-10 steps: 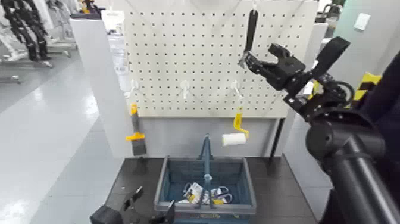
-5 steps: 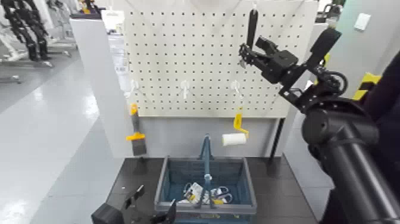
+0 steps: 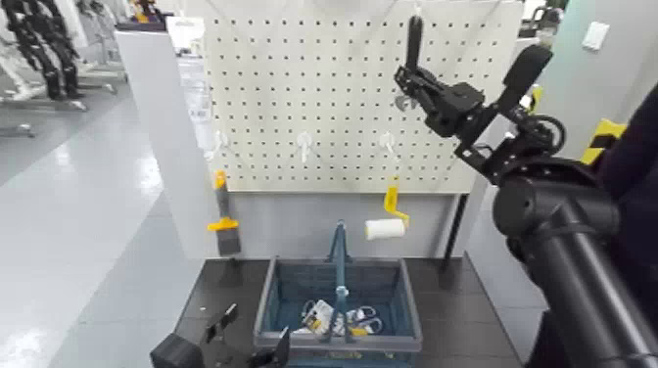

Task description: Put the black wrench into the crate.

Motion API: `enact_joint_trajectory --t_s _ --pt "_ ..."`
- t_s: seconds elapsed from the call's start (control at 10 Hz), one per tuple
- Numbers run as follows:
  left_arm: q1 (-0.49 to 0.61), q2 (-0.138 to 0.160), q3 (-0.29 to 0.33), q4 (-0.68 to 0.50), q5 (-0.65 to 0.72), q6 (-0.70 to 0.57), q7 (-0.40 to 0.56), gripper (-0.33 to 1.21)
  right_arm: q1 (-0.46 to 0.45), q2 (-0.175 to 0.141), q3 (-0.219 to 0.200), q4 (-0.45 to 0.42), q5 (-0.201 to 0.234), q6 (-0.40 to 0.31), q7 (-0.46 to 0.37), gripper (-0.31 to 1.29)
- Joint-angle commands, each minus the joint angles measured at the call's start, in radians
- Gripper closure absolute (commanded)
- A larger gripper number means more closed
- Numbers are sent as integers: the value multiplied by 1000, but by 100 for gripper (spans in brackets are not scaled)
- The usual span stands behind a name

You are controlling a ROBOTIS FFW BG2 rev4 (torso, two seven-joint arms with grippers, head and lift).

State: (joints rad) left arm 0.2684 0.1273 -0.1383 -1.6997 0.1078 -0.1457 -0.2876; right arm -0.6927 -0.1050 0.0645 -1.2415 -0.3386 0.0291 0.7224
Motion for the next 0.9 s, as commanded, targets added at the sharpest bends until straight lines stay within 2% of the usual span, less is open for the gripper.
enact_joint_trajectory --t_s 0.1,0.5,0.6,0.9 --pt "0 0 -1 0 1 0 -1 21 -1 1 -2 -1 0 -2 0 110" --pt "2 2 0 0 1 0 -1 21 1 -1 -5 -19 0 -9 3 110" --pt "2 3 -1 0 3 -2 1 21 15 -1 -8 -53 -3 -6 5 110" --pt "3 3 0 0 3 -2 1 21 91 10 -23 -225 -2 31 -1 110"
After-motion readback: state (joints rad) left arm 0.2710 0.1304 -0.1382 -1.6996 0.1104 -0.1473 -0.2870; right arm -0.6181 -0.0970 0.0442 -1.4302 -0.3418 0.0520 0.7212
